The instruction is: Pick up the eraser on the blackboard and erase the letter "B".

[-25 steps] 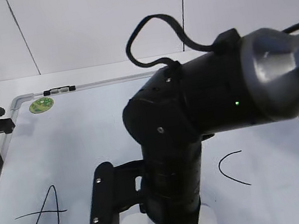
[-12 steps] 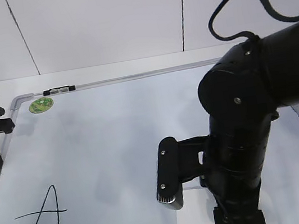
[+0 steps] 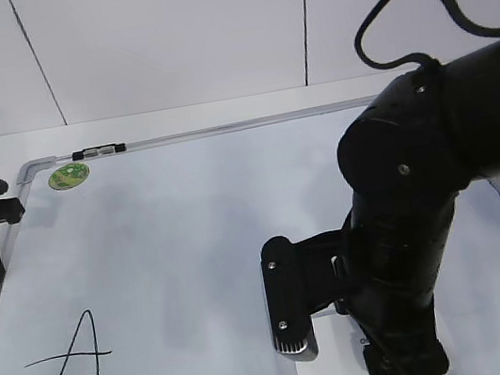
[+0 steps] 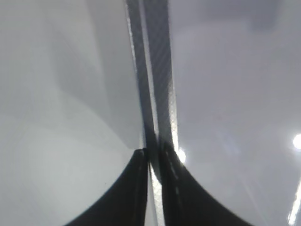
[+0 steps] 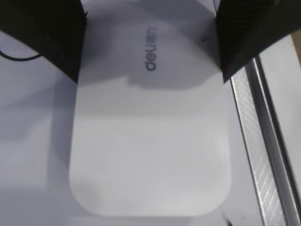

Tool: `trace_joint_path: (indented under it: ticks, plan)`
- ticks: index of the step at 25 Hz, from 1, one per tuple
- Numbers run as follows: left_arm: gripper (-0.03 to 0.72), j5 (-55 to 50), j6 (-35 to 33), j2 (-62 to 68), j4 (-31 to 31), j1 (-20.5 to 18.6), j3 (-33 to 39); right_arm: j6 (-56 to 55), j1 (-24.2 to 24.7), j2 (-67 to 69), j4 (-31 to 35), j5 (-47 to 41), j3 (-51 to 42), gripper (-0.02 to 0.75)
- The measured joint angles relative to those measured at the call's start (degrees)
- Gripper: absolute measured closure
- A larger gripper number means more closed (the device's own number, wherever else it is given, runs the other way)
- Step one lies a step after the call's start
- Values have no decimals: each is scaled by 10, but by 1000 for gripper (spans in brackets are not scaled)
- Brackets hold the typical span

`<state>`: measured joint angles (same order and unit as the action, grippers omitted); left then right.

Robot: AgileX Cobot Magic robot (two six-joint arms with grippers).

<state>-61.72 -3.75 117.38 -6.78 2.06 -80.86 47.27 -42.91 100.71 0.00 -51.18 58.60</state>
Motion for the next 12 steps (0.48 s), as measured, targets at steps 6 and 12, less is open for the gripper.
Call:
trace_joint_path:
  ticks: [6, 12]
  plan:
    - [634, 0, 0, 0, 0, 0, 0, 23, -31, 3, -10, 22, -1, 176]
    - [633, 0, -1, 0, 0, 0, 0, 27, -90, 26, 4, 36, 24, 176]
